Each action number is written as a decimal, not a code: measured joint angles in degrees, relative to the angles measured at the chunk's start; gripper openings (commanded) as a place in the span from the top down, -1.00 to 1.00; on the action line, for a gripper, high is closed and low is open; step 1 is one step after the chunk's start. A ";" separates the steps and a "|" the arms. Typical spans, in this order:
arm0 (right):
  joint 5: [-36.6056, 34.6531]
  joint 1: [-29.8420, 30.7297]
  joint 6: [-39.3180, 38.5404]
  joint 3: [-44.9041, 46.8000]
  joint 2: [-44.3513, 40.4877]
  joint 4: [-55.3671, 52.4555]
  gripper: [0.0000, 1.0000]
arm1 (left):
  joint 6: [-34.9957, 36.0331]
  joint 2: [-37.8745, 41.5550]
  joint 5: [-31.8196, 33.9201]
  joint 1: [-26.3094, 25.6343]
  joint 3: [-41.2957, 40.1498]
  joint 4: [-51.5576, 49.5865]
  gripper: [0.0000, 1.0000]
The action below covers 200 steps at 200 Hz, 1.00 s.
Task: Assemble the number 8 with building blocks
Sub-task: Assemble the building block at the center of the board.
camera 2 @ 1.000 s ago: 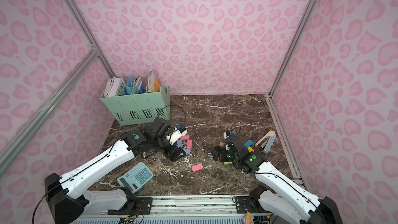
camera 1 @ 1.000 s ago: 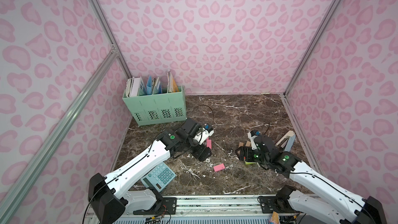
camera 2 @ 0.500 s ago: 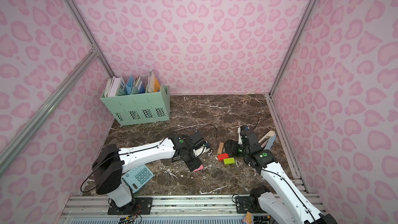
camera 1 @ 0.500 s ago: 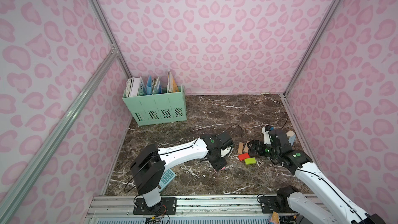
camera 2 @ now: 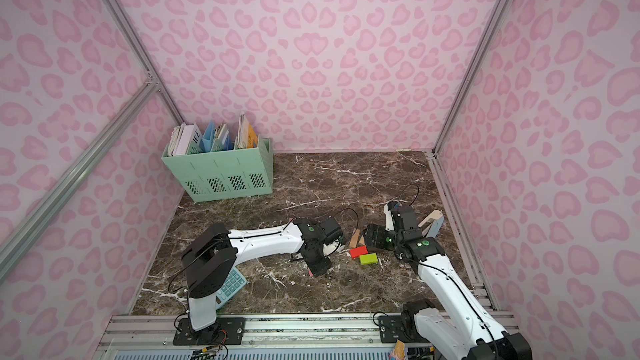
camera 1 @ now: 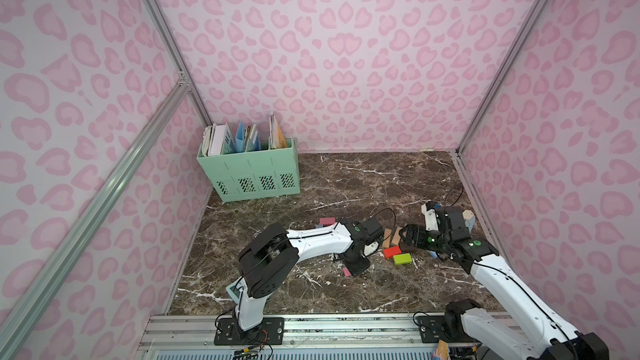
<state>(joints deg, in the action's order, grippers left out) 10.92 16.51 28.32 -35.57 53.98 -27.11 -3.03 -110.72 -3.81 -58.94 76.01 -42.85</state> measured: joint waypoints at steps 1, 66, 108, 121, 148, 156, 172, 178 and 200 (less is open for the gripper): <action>0.02 0.00 0.00 0.00 -0.02 0.02 -0.85 | 0.00 0.00 0.00 0.00 -0.07 0.00 -0.14; 0.26 -0.02 0.26 0.52 -1.44 -0.11 -0.85 | -0.26 -0.17 1.68 -0.17 -2.08 0.94 0.30; 0.26 -0.07 0.92 0.81 -2.25 -0.24 -0.85 | -4.24 3.80 4.35 -0.17 -7.19 3.65 0.64; 0.26 -0.07 1.51 1.09 -2.45 -0.26 -0.85 | -6.73 5.81 6.10 -0.20 -9.49 4.04 0.69; 0.31 -0.07 1.79 1.51 -2.62 -0.20 -0.85 | -13.53 10.49 10.64 0.00 -13.22 3.80 0.74; 0.37 -0.07 1.99 1.62 -2.73 -0.17 -0.85 | -16.04 11.80 12.15 0.20 -13.86 3.50 0.76; 0.48 -0.07 2.14 1.88 -2.86 -0.11 -0.85 | -20.57 13.49 15.10 0.85 -14.29 2.56 0.78; 0.52 -0.07 2.16 1.95 -2.86 -0.07 -0.85 | -21.99 13.90 16.00 1.07 -14.29 2.16 0.80; 0.90 -0.07 2.97 2.21 -2.95 -0.04 -0.85 | -25.83 14.51 18.05 2.49 -14.45 1.49 0.85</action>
<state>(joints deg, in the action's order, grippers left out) 11.81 16.45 31.29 -33.36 51.03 -27.16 -28.86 -96.20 14.24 -56.45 61.56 -41.36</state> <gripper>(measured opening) 0.926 0.294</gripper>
